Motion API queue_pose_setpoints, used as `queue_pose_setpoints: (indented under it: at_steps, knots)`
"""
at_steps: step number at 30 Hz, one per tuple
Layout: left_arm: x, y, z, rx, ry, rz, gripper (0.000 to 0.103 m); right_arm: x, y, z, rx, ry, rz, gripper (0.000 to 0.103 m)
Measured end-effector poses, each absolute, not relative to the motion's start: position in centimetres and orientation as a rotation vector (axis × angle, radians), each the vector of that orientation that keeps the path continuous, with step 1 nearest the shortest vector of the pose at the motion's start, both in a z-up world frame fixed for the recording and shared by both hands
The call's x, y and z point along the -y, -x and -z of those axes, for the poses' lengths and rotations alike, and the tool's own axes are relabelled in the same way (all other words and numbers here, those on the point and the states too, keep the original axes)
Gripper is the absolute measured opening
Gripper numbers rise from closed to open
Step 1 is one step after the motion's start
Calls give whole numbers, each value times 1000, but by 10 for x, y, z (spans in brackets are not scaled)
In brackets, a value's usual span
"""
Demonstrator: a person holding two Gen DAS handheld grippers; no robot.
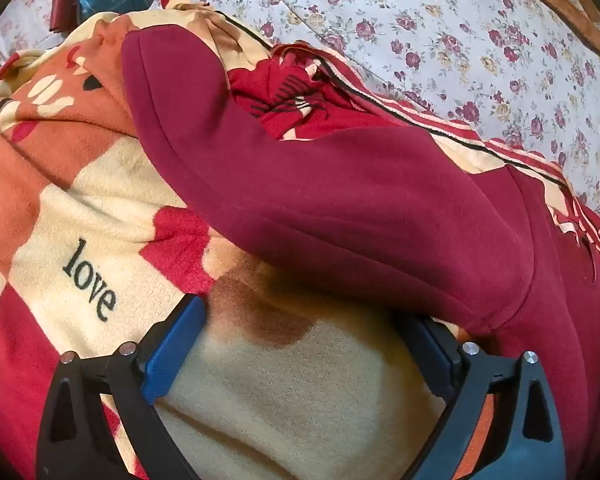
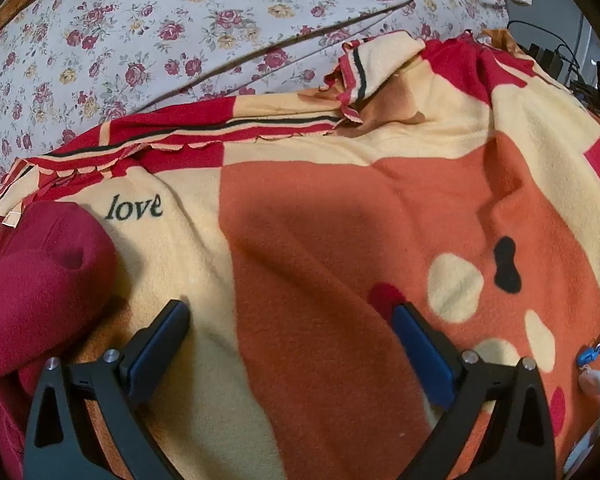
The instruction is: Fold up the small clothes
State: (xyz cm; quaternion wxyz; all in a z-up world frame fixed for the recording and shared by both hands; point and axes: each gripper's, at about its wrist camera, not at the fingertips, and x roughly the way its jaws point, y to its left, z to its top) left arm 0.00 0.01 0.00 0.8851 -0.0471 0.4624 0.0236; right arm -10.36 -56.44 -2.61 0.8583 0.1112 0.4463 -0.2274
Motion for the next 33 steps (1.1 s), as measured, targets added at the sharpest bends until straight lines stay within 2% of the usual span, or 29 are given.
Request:
queue_pose_setpoints:
  at_steps: [33]
  knots:
    - [-2,9,-3,-973,95,-46,81,567,105,26,-938,-236,474,103]
